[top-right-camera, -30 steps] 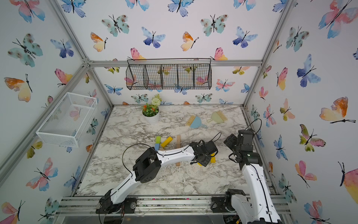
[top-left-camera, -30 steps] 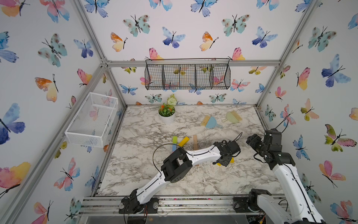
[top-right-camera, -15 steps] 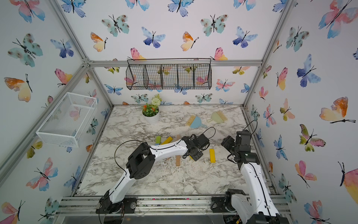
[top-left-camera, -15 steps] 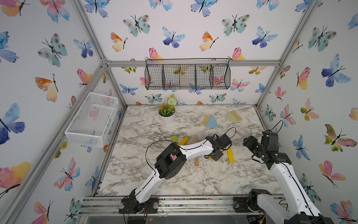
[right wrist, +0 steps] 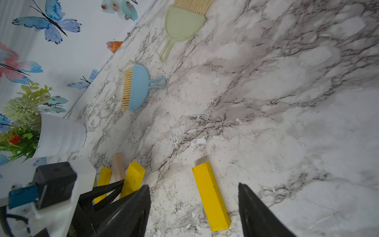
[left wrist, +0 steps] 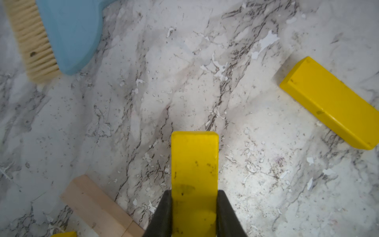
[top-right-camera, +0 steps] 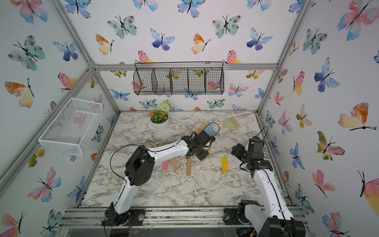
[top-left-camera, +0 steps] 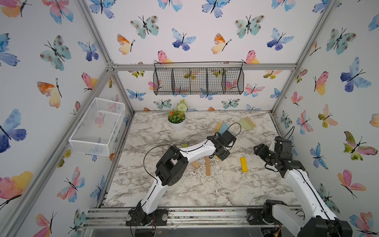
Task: Assemble the letter k with building blocks
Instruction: Pick up the building block from the center of the board, then assemble the building block at the center of the board.
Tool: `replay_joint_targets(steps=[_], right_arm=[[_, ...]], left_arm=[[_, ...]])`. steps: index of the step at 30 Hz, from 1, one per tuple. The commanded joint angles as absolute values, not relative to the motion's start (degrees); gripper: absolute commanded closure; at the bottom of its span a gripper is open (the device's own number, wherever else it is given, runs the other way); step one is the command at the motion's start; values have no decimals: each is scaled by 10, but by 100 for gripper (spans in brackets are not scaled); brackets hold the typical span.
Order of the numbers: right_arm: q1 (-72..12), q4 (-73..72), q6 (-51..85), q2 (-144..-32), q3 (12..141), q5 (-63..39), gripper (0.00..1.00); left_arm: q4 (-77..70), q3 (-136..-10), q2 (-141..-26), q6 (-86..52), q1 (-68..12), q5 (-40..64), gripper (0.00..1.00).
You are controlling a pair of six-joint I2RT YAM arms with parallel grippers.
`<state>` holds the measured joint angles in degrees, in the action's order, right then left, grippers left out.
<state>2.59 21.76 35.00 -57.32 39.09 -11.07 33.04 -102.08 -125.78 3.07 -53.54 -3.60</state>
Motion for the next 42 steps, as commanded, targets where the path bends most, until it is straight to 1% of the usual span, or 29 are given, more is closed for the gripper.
replay_joint_targets(steps=[1,8,42], right_arm=[[28,208,339,-579,386,-124,31],[28,204,338,-594,386,-144,31],[28,202,342,-600,381,-151,31]], left_arm=[[318,-1006,-1242,41,-516,-11,82],[299,-988,-1244,31,-487,12,82],[297,-994,-1276,18,-476,17,81]])
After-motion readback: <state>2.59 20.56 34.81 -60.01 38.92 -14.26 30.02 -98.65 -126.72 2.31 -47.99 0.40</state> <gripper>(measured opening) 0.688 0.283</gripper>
